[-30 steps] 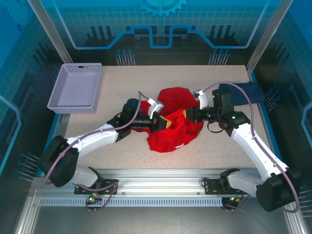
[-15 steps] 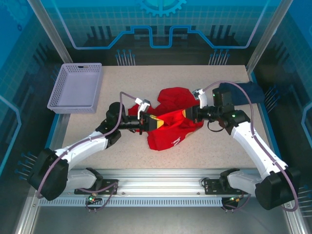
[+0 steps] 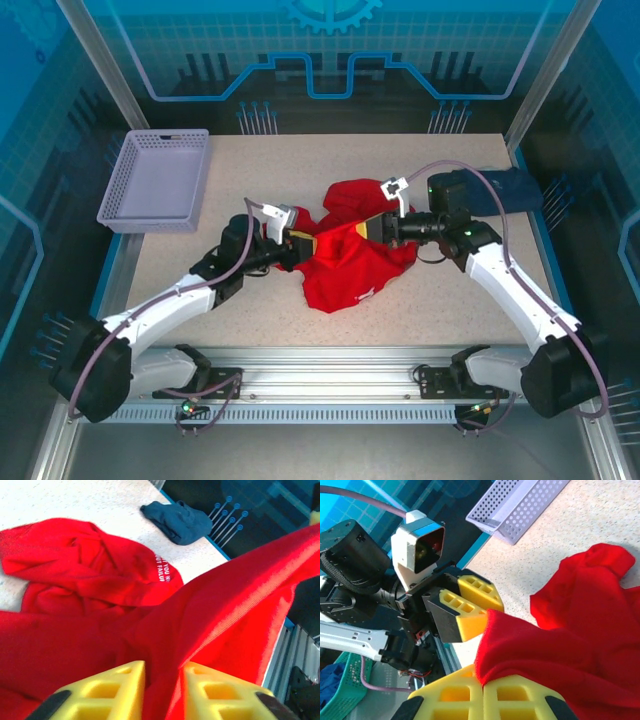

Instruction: Fold the inside-out t-shirt

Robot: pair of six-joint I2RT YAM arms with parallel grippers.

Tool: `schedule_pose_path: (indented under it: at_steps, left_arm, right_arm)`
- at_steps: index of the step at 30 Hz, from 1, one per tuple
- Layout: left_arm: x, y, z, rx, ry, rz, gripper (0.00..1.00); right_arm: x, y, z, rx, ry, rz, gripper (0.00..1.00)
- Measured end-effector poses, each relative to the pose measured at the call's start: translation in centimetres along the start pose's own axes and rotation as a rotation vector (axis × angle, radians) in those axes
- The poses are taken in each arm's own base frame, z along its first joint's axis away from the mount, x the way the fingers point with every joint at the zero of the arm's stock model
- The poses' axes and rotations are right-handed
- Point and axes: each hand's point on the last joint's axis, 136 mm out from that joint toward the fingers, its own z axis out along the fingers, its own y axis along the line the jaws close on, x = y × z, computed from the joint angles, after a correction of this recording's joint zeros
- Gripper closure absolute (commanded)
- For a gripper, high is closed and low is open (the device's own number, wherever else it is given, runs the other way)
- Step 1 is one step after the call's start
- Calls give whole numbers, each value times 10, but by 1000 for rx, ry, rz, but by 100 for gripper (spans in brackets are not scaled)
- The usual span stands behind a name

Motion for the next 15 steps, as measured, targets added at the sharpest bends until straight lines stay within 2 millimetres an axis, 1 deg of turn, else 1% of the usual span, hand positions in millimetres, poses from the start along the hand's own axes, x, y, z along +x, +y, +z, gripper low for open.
schedule_pose_path:
  at_steps: [5,7,9,10,11,13,15]
  left_arm:
    - [5,-2,-7,1,1,32,50]
    - [8,-5,-5,14,16,48,47]
    - [13,-7,2,23,47,53,46]
    - [15,-7,9,28,66,55,50]
    - [16,-6,14,30,81,52,58]
    - [19,-6,29,50,125,48,77]
    - [21,-11,38,94,152,35,91]
  right_arm:
    - [1,-1,7,-12,8,2,100]
    - [1,-1,8,-11,10,4,100]
    - [1,-1,8,-12,10,3,100]
    - [1,-1,8,-12,12,4,100]
    - [2,-1,8,-13,13,3,100]
    - [3,-1,8,-7,16,2,100]
    - [7,-10,8,41,25,14,100]
